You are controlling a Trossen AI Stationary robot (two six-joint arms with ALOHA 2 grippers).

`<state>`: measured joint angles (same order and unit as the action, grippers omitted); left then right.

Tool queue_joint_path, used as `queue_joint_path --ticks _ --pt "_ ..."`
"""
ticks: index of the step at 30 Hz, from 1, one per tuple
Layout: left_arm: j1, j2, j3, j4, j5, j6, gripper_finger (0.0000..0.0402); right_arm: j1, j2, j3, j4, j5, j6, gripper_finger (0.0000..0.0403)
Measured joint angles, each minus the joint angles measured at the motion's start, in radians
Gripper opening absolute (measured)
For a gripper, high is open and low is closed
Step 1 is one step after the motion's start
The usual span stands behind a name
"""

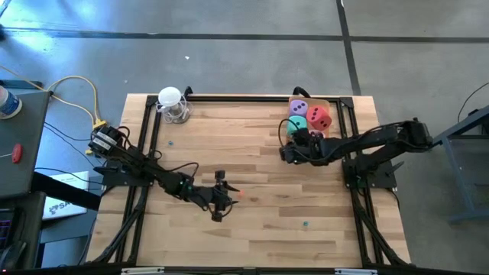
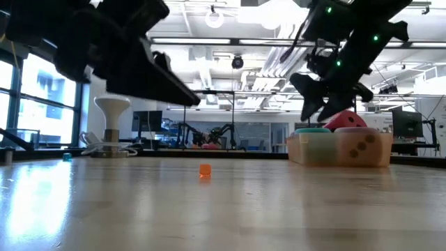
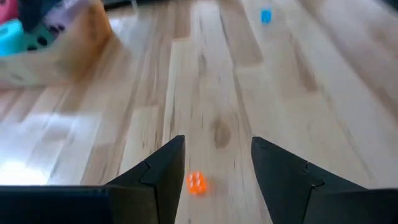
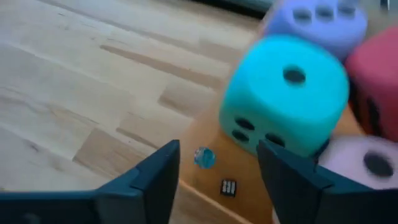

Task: Pick & Place Dice
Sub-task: Put the orange small die into the orange bin

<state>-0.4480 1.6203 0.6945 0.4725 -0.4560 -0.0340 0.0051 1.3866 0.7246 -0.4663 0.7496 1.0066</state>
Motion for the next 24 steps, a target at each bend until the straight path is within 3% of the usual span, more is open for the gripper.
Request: queue_joint_path --ticks 5,13,24 --pt "0.001 0.002 -0.003 -0.057 0.0 -0.004 0.0177 0.074 -0.049 0.0 0.173 0.03 -0.235 0.0238" --pt "0.083 0.147 -0.005 0.024 0.08 -0.035 0.0177 0.214 -0.088 0.001 0.541 0.026 -0.494 0.0234" --pt "0.123 0.226 -0.005 0.129 0.137 -0.072 0.0177 0.339 -0.089 0.001 0.695 0.0 -0.569 0.0233"
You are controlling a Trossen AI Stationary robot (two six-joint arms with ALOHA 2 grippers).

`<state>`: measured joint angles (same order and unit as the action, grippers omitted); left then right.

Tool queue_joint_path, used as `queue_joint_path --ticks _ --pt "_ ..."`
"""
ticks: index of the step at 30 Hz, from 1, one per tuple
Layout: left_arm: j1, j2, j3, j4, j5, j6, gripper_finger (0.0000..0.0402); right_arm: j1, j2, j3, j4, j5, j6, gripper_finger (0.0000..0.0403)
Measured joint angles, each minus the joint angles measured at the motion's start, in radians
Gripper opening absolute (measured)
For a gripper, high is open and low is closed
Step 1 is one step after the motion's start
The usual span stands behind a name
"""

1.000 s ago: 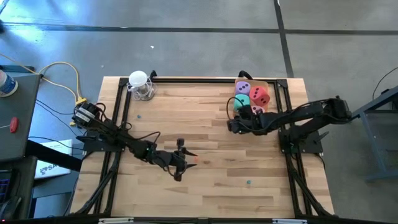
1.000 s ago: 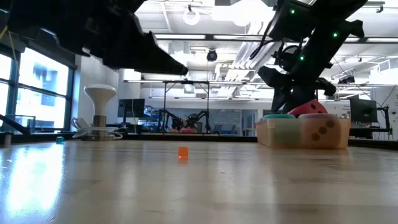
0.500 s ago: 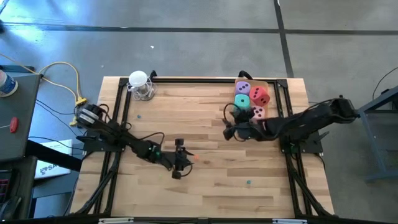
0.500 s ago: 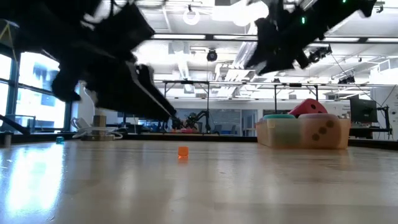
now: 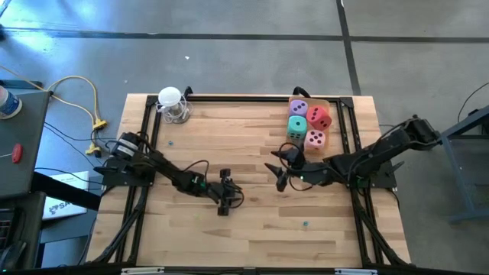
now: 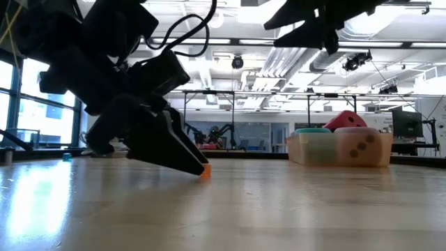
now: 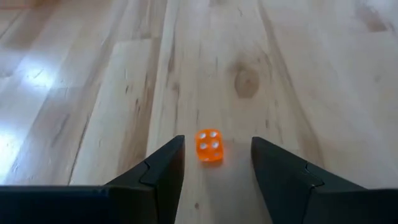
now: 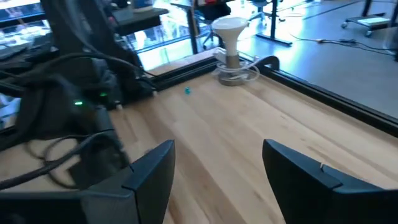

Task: Pick & Place Dice
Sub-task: Put the orange small die into the orange bin

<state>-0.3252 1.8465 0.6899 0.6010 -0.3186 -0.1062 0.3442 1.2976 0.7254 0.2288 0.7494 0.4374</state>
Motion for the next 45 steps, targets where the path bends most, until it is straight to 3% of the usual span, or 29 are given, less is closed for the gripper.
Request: queue_joint_path --ticks 8,14,24,31,35,40,42,45 --pt "0.003 0.023 0.0 0.01 -0.013 -0.023 0.0159 0.046 0.001 0.0 0.02 -0.001 0.007 0.0233" --pt "0.007 0.08 0.001 0.106 0.015 -0.051 0.0141 0.074 0.002 0.0 0.029 -0.001 0.014 0.0233" --pt "0.0 0.081 0.004 0.07 0.003 -0.072 0.0095 0.097 0.002 0.0 0.03 -0.001 0.036 0.0233" --pt "0.0 0.08 0.003 0.03 0.002 -0.124 0.0059 0.096 0.035 -0.001 0.037 -0.1 0.094 0.0233" --pt "-0.016 0.064 0.001 0.033 -0.04 -0.021 0.0048 0.094 0.095 -0.001 0.037 -0.19 0.234 0.0233" --pt "-0.065 -0.01 -0.002 0.041 -0.222 0.223 0.0048 0.094 0.21 -0.001 0.046 -0.225 0.411 0.0233" --pt "-0.092 -0.05 0.0 0.086 -0.304 0.316 0.0048 0.085 0.275 -0.001 0.091 -0.23 0.464 0.0233" --pt "-0.122 -0.067 0.001 0.149 -0.347 0.436 0.0049 0.065 0.372 -0.002 0.226 -0.232 0.468 0.0233"
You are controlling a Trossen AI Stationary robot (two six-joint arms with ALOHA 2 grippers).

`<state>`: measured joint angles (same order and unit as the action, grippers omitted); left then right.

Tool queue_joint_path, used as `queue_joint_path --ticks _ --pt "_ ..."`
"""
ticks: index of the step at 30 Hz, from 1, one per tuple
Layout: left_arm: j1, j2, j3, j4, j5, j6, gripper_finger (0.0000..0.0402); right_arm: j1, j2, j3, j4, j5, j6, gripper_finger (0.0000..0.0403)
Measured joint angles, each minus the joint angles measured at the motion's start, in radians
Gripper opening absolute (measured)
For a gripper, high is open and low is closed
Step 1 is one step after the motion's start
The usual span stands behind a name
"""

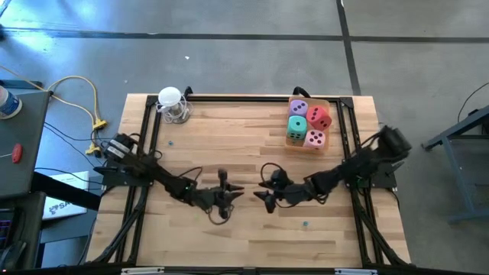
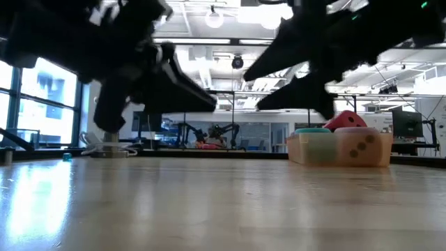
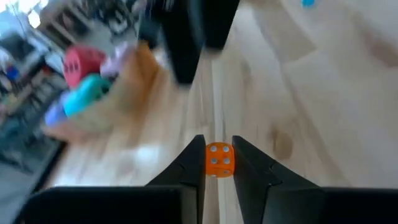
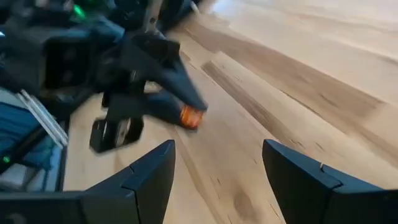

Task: Pick & Place Dice
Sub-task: Put the orange small die into the orange bin

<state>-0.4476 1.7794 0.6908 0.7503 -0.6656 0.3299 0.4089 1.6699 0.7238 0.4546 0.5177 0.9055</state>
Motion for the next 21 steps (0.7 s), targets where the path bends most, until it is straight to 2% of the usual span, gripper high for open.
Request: queue_joint_path --ticks 6,9,14,21 --pt "-0.029 -0.003 0.001 0.065 -0.024 0.115 0.005 -0.053 0.146 0.0 0.313 -0.06 -0.099 0.0233" --pt "-0.029 -0.003 0.001 0.076 -0.048 0.119 0.005 -0.082 0.186 0.0 0.411 -0.146 -0.123 0.0233" --pt "-0.02 -0.003 0.001 0.077 -0.047 0.119 0.0051 -0.107 0.216 0.0 0.467 -0.209 -0.143 0.0233" --pt "0.003 -0.003 0.001 0.077 -0.04 0.097 0.0051 -0.111 0.219 0.001 0.47 -0.209 -0.154 0.0222"
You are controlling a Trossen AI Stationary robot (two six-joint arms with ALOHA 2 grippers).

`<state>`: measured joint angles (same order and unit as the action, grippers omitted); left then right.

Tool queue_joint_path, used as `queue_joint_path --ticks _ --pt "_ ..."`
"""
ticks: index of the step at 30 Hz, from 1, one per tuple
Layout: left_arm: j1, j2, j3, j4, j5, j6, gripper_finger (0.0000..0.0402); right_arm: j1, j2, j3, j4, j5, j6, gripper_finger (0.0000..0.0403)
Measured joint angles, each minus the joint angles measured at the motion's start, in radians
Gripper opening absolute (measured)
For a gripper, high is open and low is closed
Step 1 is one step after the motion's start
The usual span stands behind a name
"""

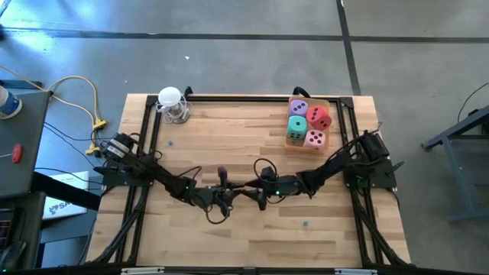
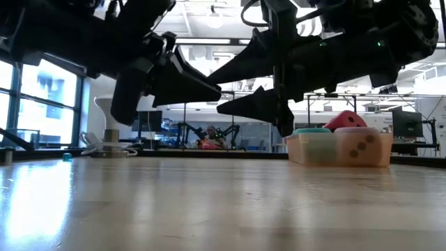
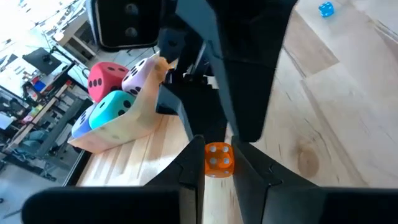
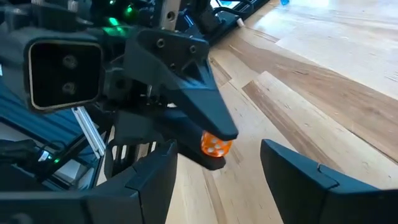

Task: Pick & Place Dice
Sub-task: Put the orange small die into the orange bin

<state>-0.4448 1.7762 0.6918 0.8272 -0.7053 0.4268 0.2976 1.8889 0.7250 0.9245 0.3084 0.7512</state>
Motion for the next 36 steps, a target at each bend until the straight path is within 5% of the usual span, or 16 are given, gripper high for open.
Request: queue_joint_path --ticks 20,36 --pt "0.011 0.0 0.001 0.0 0.033 -0.008 0.0051 -0.038 0.0 0.002 0.04 -0.056 -0.02 0.0108" --pt "0.02 0.001 0.001 0.03 -0.004 0.085 0.0052 -0.04 0.0 0.002 0.037 -0.072 -0.023 0.0085"
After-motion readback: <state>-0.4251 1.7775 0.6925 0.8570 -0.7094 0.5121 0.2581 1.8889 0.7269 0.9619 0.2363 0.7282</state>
